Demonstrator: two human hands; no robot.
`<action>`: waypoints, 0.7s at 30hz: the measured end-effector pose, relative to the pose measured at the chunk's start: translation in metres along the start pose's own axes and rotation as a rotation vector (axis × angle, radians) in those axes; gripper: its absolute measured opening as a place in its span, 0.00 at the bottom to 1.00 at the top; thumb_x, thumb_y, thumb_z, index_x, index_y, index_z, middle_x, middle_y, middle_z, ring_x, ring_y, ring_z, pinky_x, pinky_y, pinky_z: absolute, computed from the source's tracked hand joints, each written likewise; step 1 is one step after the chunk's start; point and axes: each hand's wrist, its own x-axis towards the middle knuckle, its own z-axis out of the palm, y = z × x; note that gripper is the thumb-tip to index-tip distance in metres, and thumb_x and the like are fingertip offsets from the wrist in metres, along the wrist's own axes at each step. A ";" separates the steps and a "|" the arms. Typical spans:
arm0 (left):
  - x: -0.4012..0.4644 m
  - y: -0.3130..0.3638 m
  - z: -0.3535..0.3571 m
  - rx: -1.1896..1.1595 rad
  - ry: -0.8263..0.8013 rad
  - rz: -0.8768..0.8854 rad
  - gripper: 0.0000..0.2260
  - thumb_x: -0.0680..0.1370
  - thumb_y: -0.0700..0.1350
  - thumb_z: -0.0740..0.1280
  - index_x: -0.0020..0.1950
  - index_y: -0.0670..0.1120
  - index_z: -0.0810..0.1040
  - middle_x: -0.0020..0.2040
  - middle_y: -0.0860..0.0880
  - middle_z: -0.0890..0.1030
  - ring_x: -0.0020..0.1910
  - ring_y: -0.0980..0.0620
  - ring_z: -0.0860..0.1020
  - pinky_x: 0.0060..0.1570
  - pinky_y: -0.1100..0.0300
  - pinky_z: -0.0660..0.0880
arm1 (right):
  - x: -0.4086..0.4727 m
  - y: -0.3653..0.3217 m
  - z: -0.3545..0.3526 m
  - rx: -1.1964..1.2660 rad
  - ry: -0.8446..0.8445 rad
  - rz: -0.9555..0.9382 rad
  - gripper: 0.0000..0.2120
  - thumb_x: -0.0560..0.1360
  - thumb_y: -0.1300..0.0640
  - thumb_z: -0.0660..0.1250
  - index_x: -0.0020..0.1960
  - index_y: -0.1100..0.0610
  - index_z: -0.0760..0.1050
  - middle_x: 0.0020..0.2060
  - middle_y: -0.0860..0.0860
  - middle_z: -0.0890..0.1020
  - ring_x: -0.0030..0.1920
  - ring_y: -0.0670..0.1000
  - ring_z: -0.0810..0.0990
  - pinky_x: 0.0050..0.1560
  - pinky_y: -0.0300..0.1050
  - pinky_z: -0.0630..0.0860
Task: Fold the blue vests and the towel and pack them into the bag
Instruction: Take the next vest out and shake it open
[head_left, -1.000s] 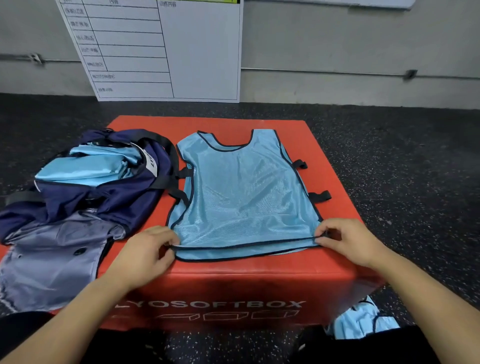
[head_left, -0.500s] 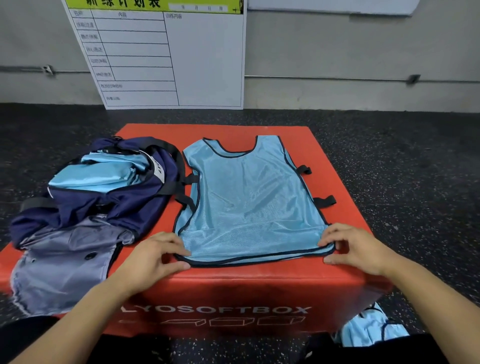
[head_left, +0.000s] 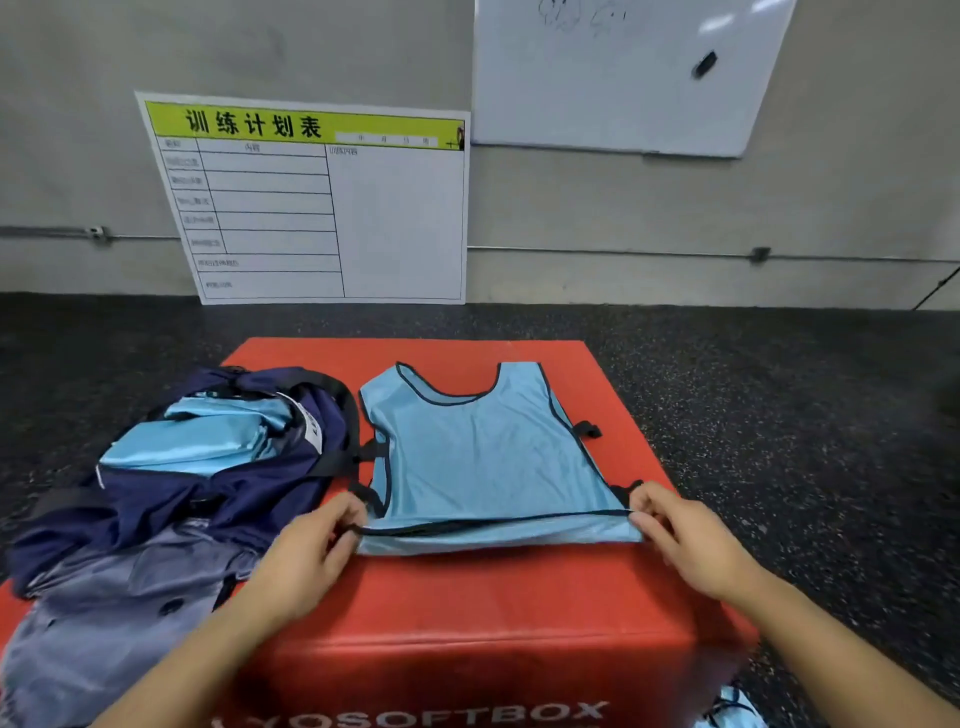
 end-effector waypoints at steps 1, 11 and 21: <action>0.009 0.010 -0.012 -0.026 -0.018 0.003 0.13 0.79 0.36 0.67 0.48 0.54 0.70 0.39 0.53 0.77 0.35 0.53 0.73 0.40 0.56 0.74 | 0.006 -0.005 -0.013 0.010 0.025 -0.015 0.11 0.82 0.57 0.66 0.49 0.43 0.68 0.37 0.43 0.78 0.35 0.47 0.78 0.43 0.48 0.76; 0.084 0.097 -0.122 -0.158 0.198 0.171 0.11 0.75 0.35 0.74 0.46 0.49 0.78 0.40 0.50 0.82 0.39 0.53 0.79 0.44 0.55 0.77 | 0.052 -0.072 -0.162 0.128 0.303 0.031 0.08 0.80 0.59 0.70 0.48 0.46 0.80 0.36 0.46 0.83 0.30 0.45 0.76 0.32 0.42 0.74; 0.098 0.203 -0.256 -0.191 0.415 0.257 0.11 0.82 0.39 0.64 0.44 0.51 0.69 0.36 0.55 0.77 0.28 0.54 0.69 0.31 0.59 0.67 | 0.057 -0.189 -0.297 0.512 0.503 -0.025 0.06 0.83 0.62 0.65 0.52 0.54 0.68 0.35 0.58 0.77 0.26 0.54 0.74 0.26 0.46 0.75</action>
